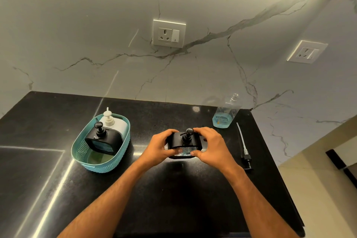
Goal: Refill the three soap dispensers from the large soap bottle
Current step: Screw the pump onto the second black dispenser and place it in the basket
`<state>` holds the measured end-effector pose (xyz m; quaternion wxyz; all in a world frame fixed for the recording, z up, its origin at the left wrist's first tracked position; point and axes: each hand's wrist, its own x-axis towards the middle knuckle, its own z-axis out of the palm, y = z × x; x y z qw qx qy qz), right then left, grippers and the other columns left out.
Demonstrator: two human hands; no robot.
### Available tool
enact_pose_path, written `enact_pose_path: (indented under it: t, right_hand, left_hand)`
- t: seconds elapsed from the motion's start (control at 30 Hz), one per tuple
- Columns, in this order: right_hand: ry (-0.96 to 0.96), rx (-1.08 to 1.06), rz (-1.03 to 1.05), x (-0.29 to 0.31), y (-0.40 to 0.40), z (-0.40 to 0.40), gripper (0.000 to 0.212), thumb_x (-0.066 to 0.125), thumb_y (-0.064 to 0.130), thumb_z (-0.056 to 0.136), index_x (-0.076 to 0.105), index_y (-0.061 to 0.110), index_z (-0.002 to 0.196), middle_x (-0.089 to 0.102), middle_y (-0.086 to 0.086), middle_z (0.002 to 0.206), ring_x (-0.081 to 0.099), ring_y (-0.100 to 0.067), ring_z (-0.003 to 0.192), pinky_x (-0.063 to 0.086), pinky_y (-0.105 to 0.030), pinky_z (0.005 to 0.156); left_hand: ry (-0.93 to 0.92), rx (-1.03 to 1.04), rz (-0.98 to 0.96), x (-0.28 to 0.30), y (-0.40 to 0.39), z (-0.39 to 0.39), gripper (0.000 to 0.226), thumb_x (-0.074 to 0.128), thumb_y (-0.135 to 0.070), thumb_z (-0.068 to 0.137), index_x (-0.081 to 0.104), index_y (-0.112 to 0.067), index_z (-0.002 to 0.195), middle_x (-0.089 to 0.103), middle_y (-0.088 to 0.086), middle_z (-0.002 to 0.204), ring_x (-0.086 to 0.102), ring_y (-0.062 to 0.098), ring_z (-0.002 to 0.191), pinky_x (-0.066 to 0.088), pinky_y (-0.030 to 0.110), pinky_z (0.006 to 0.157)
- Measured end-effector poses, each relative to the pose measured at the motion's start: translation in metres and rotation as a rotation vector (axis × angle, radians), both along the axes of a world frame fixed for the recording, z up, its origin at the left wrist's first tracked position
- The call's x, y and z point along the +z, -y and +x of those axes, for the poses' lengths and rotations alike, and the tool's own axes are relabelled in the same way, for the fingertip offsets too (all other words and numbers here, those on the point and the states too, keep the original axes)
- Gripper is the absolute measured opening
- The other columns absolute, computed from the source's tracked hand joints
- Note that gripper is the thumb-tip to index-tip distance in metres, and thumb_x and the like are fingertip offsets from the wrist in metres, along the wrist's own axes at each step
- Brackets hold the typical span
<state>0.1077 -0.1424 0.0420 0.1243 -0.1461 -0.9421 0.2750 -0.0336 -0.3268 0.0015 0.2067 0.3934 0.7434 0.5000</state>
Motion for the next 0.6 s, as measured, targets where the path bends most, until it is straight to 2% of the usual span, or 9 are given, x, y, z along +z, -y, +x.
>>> enact_pose_path:
  t: [0.1,0.23,0.47,0.6]
  right_hand:
    - [0.005,0.01,0.012,0.002,-0.001,-0.003,0.067,0.089,0.018,0.071,0.063,0.019,0.133,0.064,0.007,0.12,0.059,-0.008,0.111,0.055,-0.035,0.099]
    - [-0.028,0.022,-0.02,0.007,0.004,-0.009,0.058,0.087,0.009,0.068,0.07,0.018,0.123,0.067,0.008,0.111,0.065,-0.006,0.101,0.059,-0.027,0.091]
    - [-0.088,0.061,-0.057,0.014,0.02,-0.024,0.057,0.093,0.016,0.062,0.074,0.019,0.115,0.071,0.01,0.104,0.067,-0.005,0.095,0.06,-0.022,0.084]
    - [-0.116,0.092,-0.087,0.015,0.036,-0.036,0.057,0.094,0.022,0.061,0.075,0.018,0.115,0.071,0.01,0.102,0.068,-0.006,0.093,0.06,-0.021,0.082]
  left_hand:
    - [0.004,-0.016,-0.004,0.001,0.003,-0.004,0.054,0.089,-0.014,0.08,0.063,-0.031,0.124,0.07,-0.011,0.118,0.067,0.01,0.114,0.056,0.036,0.103]
    - [0.034,-0.03,-0.005,0.005,0.011,-0.008,0.054,0.088,-0.011,0.08,0.063,-0.023,0.127,0.07,-0.006,0.122,0.067,0.012,0.117,0.056,0.037,0.104]
    - [0.022,-0.049,-0.017,0.022,0.037,-0.021,0.055,0.084,-0.009,0.085,0.059,-0.019,0.133,0.066,-0.004,0.128,0.063,0.011,0.123,0.053,0.037,0.109]
    - [0.051,-0.003,0.005,0.034,0.06,-0.029,0.058,0.084,-0.009,0.084,0.059,-0.023,0.135,0.066,-0.007,0.131,0.062,0.007,0.127,0.052,0.035,0.11]
